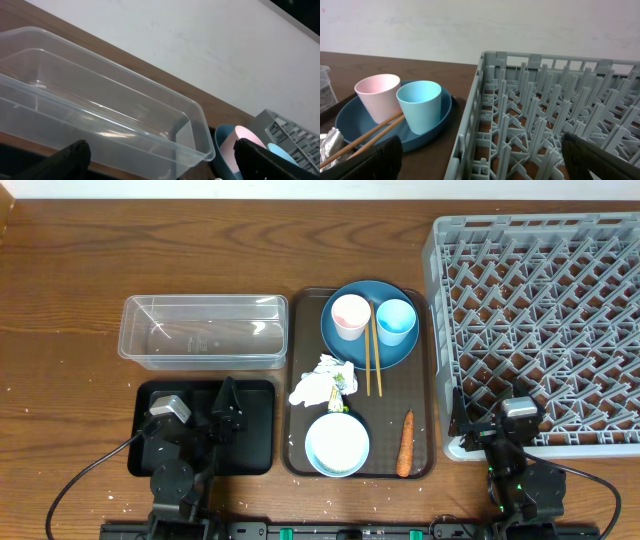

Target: Sort waste into correct bins and load items into the dishwasher rack

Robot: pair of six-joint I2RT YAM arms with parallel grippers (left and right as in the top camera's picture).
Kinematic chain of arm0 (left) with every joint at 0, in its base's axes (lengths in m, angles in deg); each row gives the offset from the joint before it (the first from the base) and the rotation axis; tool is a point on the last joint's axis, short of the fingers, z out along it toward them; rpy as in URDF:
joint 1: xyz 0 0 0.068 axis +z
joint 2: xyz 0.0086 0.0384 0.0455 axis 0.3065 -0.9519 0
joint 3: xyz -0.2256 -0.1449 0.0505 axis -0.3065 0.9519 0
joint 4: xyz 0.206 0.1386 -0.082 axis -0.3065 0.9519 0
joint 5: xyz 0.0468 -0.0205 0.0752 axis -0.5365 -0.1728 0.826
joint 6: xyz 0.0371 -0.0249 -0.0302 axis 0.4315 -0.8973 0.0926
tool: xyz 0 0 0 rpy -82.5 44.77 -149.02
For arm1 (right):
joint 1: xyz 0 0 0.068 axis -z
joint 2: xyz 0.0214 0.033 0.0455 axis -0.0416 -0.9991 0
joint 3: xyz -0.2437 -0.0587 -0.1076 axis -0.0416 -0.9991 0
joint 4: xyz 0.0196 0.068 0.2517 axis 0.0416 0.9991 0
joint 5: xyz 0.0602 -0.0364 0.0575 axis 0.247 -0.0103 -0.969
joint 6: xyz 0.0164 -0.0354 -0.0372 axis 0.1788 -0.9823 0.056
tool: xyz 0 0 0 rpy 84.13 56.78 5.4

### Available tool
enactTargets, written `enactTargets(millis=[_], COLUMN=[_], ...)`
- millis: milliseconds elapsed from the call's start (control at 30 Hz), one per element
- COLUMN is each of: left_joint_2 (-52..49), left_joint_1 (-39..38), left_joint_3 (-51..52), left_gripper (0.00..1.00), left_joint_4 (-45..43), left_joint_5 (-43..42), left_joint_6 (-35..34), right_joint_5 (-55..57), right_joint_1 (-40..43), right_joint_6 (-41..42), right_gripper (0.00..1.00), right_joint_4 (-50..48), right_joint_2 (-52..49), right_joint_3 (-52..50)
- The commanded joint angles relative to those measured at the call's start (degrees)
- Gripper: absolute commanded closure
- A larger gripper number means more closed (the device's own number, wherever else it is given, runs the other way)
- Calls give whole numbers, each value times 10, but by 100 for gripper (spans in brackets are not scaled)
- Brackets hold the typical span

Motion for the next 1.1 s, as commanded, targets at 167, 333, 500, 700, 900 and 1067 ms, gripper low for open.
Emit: enactTargets(millis=[167, 333, 500, 700, 900, 1067], left_joint_2=[0, -56, -181, -313, -379, -396], left_joint_1=[2, 0, 0, 0, 0, -14], left_joint_3=[-37, -192, -385, -573, -649, -650], left_gripper=[6, 6, 6, 6, 6, 6], left_joint_4=[-4, 200, 401, 560, 638, 672], left_joint_5=[-121, -123, -123, -123, -130, -154], left_joint_6=[-5, 45, 55, 79, 78, 67], right_joint_5=[3, 3, 3, 3, 3, 3], right_joint_1=[-2, -2, -2, -2, -2, -2], right_joint_6=[-7, -7, -7, -7, -7, -7], right_gripper=[1, 1, 1, 1, 1, 1], right_joint_4=[3, 2, 3, 3, 2, 3], right_joint_2=[-1, -1, -1, -1, -1, -1], right_joint_3=[-1, -1, -1, -1, -1, -1])
